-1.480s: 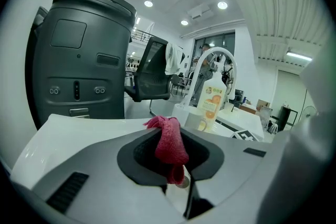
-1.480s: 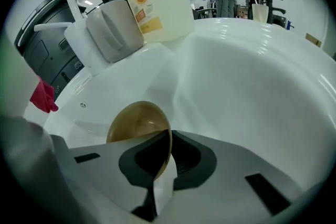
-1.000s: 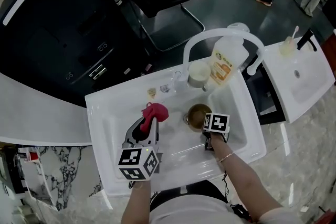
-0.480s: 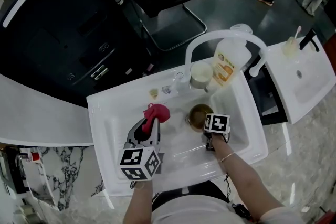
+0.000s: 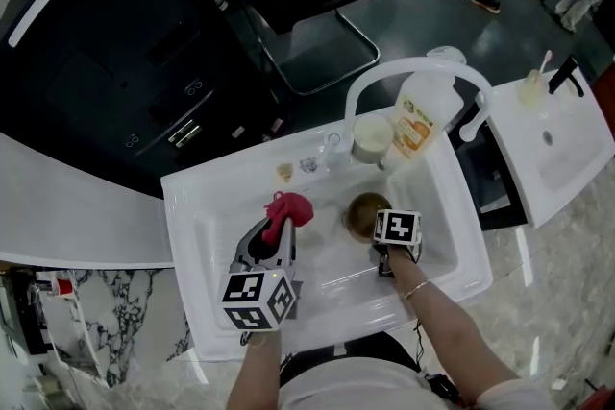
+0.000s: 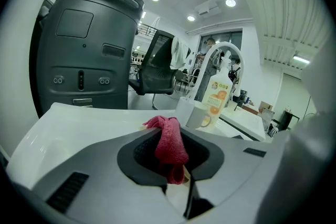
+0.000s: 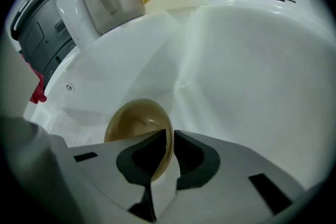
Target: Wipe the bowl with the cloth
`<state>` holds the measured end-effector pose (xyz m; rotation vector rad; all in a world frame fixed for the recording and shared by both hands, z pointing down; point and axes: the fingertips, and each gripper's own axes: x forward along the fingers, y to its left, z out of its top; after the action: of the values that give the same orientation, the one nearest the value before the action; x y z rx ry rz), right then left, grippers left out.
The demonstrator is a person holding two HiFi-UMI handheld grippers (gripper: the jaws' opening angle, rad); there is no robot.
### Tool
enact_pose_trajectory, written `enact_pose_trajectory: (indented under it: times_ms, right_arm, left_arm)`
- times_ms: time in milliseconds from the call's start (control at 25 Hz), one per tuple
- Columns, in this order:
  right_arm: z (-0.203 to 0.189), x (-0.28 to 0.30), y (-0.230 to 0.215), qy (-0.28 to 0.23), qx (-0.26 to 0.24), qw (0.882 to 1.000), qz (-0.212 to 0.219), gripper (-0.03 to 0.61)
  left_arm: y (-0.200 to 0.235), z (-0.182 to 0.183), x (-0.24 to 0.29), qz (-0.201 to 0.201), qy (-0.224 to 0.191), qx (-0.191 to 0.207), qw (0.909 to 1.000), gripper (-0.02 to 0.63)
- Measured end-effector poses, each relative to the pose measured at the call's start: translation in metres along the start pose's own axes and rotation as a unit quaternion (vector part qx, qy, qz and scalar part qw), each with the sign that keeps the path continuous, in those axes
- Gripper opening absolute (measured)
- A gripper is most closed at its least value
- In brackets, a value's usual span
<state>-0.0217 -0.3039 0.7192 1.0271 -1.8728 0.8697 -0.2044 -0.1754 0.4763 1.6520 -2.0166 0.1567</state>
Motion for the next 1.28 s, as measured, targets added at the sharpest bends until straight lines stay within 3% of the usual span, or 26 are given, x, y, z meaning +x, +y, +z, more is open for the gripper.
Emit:
enact_pose_trajectory:
  times_ms: [240,560,880,1280]
  right_arm:
    - [0.012,-0.009,0.008,-0.027,-0.023,0.999,-0.001,0.120]
    - [0.041,-0.043,0.017,-0.106,-0.052,0.993,-0.007,0.128]
    - [0.071,-0.116,0.036,-0.218,-0.067,0.974,0.008,0.127]
    - [0.074,-0.217,0.057,-0.310,-0.072,0.948,0.028,0.126]
  left_arm:
    - [0.002,-0.001,-0.003,-0.003,-0.002,0.001,1.0000,0.084]
    - [-0.004,-0.004,-0.008,-0.021,-0.005,0.008,0.9997,0.084]
    - [-0.013,-0.004,-0.016,-0.048,-0.014,0.022,0.9985,0.084]
    - [-0.020,0.002,-0.038,-0.073,-0.034,0.040,0.9960,0.084]
